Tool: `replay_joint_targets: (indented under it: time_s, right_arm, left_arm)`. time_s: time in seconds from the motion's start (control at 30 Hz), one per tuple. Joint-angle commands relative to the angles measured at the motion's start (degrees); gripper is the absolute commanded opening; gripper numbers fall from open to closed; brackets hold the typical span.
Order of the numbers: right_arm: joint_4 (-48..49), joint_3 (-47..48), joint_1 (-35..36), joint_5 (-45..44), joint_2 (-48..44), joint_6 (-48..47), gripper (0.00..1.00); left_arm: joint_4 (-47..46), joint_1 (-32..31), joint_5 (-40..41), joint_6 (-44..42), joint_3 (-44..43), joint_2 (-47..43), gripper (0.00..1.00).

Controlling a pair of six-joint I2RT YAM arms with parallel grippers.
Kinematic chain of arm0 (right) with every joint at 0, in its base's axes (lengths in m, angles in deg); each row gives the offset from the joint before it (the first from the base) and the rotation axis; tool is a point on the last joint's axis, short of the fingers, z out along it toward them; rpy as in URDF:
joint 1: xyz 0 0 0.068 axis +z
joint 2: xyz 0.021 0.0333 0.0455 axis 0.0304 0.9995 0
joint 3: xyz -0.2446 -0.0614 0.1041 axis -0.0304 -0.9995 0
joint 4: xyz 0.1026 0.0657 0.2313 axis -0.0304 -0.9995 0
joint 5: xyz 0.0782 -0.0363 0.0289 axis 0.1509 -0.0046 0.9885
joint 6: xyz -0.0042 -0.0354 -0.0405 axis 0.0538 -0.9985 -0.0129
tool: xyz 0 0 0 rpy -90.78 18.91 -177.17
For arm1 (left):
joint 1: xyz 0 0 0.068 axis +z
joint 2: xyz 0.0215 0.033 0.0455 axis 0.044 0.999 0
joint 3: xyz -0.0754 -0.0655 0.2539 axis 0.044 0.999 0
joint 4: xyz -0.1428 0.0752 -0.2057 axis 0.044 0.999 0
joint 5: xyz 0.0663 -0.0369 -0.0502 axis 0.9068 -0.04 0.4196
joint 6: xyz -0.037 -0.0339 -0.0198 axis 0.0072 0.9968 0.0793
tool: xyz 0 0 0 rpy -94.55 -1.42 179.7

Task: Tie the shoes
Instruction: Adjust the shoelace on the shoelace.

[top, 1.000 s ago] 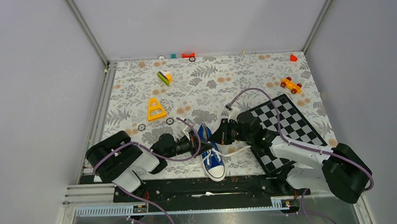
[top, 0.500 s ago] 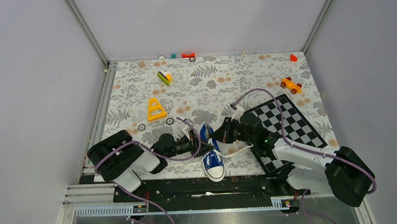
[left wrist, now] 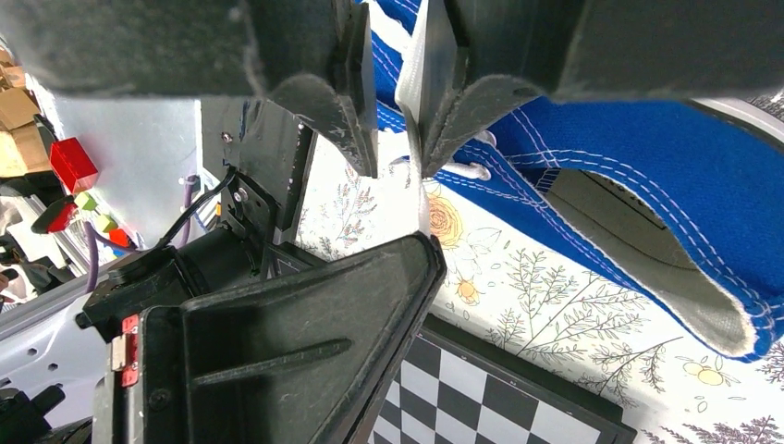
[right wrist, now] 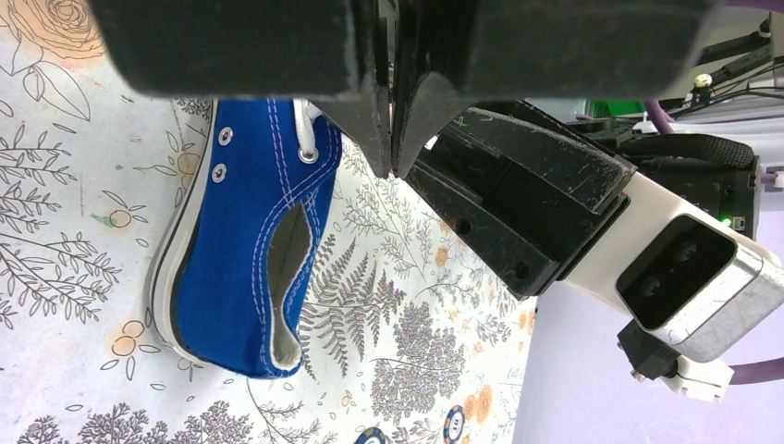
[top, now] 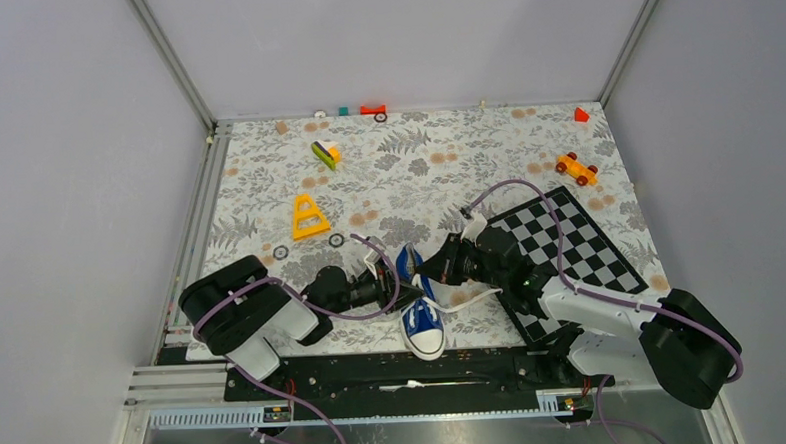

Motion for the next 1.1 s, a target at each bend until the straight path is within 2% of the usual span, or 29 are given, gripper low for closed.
replay_joint_targets:
  time_s: [0.0, 0.1, 0.2, 0.5, 0.57, 0.67, 0.8, 1.07]
  right_arm:
    - [3.2, -0.77, -0.3, -2.3, -0.78, 0.58, 0.0]
    - [3.44, -1.0, -0.31, -2.21, -0.73, 0.69, 0.0]
    - [3.63, -1.12, -0.24, -1.89, -0.69, 0.67, 0.0]
    - [2.44, -0.91, -0.29, -1.15, -1.67, -0.84, 0.0]
    - [1.59, -0.56, -0.3, -0.96, -1.9, -1.69, 0.0]
    - [0.56, -0.37, -0.3, -1.2, -2.52, -2.65, 0.0]
    - [-0.22, -0.14, -0.29, -1.25, -2.77, -3.2, 0.0]
    - [0.21, 0.08, -0.28, 0.04, -2.2, -3.17, 0.0]
  left_arm:
    - [-4.77, -0.36, 1.16, 0.01, 0.08, 0.48, 0.22]
    - [-4.77, -0.42, 1.55, 0.12, 0.06, 0.41, 0.17]
    - [-4.94, -0.4, 2.45, 0.42, 0.19, 0.38, 0.17]
    - [-4.78, -0.53, 4.1, 1.37, 2.84, -2.84, 0.46]
    - [-4.64, -0.58, 5.15, 1.3, 4.0, -4.19, 0.49]
    - [-3.87, -0.53, 6.11, 0.99, 4.82, -5.35, 0.49]
    - [-3.8, -0.55, 5.14, 1.18, 4.19, -4.87, 0.39]
    - [-4.59, -0.77, 3.54, 2.19, 1.9, -1.89, 0.29]
